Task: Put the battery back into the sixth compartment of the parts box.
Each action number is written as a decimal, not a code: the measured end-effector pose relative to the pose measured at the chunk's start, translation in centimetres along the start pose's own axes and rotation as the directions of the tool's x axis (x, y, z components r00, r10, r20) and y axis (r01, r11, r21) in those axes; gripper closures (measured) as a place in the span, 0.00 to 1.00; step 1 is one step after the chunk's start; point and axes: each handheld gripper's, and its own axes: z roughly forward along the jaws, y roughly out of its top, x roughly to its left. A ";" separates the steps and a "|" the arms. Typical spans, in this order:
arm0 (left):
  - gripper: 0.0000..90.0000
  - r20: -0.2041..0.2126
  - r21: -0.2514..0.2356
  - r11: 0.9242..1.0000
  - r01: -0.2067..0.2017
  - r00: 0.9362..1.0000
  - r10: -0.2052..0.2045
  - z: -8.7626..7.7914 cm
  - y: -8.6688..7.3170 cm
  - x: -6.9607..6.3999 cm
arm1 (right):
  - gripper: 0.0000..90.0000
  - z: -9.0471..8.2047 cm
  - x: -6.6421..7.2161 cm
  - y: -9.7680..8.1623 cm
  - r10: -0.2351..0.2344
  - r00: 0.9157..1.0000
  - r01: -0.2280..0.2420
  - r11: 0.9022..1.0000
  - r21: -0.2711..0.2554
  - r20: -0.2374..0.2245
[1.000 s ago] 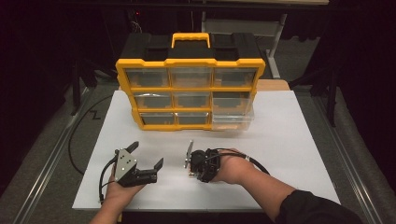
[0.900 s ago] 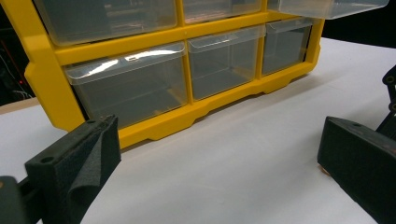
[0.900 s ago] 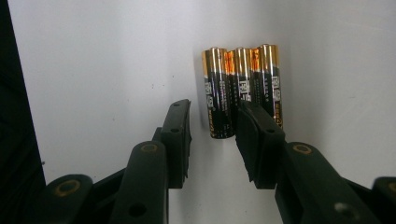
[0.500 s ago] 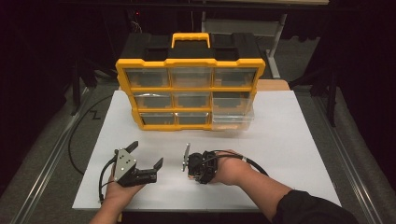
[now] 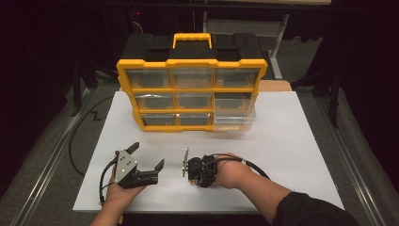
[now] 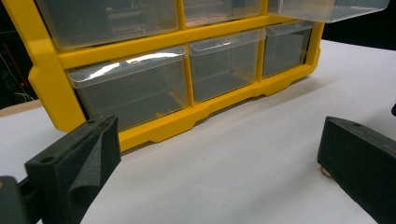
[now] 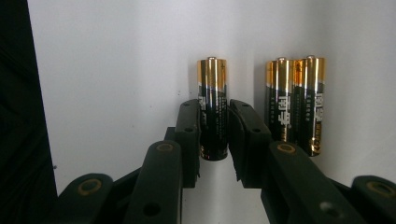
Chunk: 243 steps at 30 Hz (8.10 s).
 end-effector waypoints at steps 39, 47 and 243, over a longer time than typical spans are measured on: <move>0.00 -0.003 0.003 1.000 0.003 1.000 -0.003 -0.1 -0.1 0.1 | 0.88 -3.4 -0.8 -5.3 0.123 0.992 -0.122 0.992 0.036 -0.004; 0.00 -0.001 0.004 1.000 0.002 1.000 -0.002 0.0 -0.1 0.1 | 0.88 -3.7 -0.8 -6.1 0.132 0.991 -0.132 0.990 0.045 0.002; 0.00 0.000 -0.030 0.999 0.029 1.000 -0.029 -0.5 -0.1 0.6 | 0.71 -17.5 -5.9 -4.1 0.186 0.979 -0.188 0.982 0.023 0.085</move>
